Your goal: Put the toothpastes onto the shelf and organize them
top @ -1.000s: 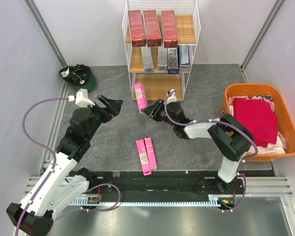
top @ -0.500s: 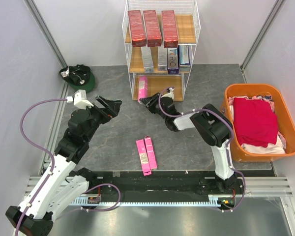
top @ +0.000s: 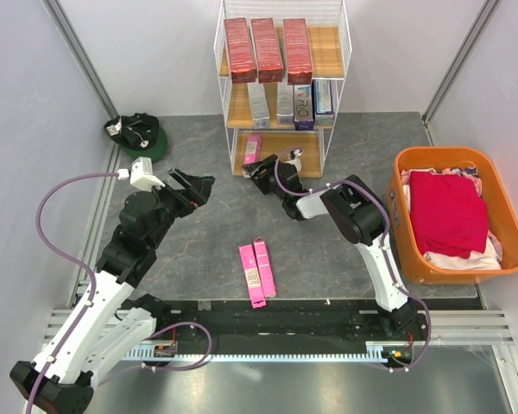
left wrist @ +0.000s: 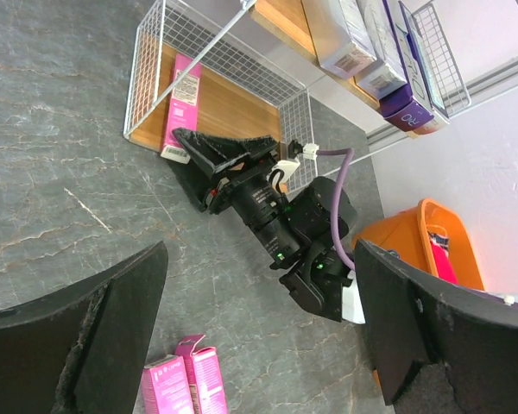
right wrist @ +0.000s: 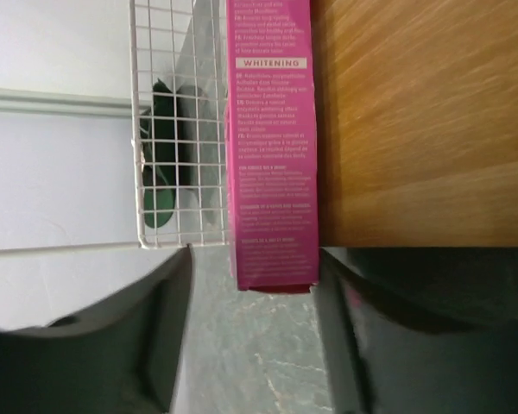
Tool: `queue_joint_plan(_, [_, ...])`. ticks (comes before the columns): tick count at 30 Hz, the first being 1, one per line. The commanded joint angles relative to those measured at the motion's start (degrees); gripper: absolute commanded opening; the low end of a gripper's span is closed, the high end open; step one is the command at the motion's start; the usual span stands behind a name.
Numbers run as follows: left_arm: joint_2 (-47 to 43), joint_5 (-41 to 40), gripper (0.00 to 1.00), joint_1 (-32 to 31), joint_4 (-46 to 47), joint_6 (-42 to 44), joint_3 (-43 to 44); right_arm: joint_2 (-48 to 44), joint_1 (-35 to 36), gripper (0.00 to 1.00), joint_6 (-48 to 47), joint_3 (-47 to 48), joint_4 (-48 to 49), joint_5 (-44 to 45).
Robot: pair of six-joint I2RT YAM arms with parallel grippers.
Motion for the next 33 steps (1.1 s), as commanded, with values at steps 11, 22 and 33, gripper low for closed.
queue_joint_plan(11, [1.28,2.51,0.95,0.38,2.87,1.53,0.88,-9.57,1.18,0.98,-4.30,-7.70,-11.68,7.34])
queue_joint_plan(22, [5.84,5.32,0.95,0.38,-0.11,3.64,3.77,-20.28,2.94,0.98,-10.71,-18.41,-10.97,1.62])
queue_joint_plan(33, [15.94,14.36,0.94,0.38,-2.75,3.28,6.06,-37.07,3.91,0.98,-16.51,-31.26,-15.71,-2.69])
